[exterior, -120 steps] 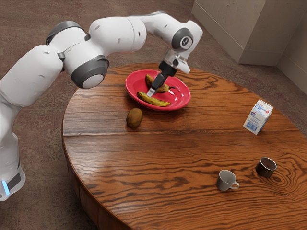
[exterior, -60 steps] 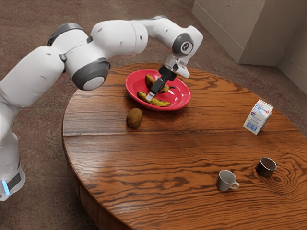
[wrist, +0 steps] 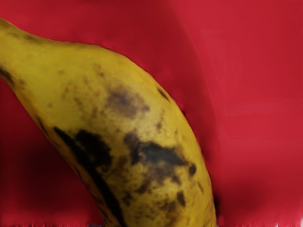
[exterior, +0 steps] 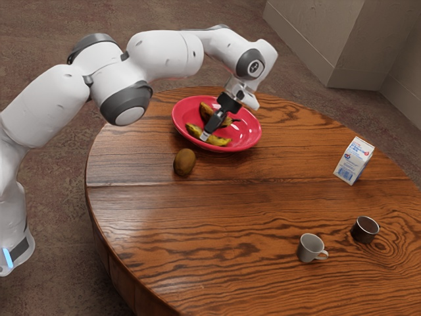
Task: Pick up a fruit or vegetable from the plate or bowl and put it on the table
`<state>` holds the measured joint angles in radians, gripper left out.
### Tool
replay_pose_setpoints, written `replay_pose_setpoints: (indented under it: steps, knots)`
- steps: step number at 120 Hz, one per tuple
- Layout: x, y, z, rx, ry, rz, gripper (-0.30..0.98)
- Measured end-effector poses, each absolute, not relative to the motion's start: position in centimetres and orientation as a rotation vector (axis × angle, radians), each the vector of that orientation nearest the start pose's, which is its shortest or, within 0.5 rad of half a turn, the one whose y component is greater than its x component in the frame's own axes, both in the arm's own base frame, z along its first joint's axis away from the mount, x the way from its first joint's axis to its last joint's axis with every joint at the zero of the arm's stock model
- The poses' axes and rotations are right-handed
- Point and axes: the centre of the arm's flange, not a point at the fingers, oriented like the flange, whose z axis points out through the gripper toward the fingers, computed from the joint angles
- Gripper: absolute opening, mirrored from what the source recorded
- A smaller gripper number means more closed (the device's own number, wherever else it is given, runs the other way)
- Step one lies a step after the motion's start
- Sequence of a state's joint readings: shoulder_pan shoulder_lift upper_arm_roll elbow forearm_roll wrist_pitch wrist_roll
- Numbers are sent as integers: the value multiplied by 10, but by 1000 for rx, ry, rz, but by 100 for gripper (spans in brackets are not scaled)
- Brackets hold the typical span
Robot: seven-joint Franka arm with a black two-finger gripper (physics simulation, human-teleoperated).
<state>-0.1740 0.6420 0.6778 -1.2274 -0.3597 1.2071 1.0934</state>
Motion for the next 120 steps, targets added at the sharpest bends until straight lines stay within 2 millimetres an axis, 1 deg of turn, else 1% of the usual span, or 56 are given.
replay_pose_setpoints:
  steps: [18,32,44,50,52,58,66,74,79,84,88,104,120]
  knots:
    - [626,173,420,-3259,1039,703,18]
    - [626,171,430,-3250,1046,677,17]
    - [626,167,444,-3244,1062,645,15]
    - [625,161,458,-3238,1084,606,15]
    - [625,157,466,-3233,1099,585,15]
    - [624,143,487,-3216,1144,532,16]
    - [623,114,512,-3179,1224,476,16]
    - [624,72,528,-3118,1331,456,16]
    - [625,41,535,-3071,1405,452,15]
    - [624,15,539,-3032,1463,456,15]
    - [624,-1,540,-3009,1495,460,15]
    - [624,-47,538,-2942,1575,480,15]
    - [622,-82,536,-2887,1623,491,16]
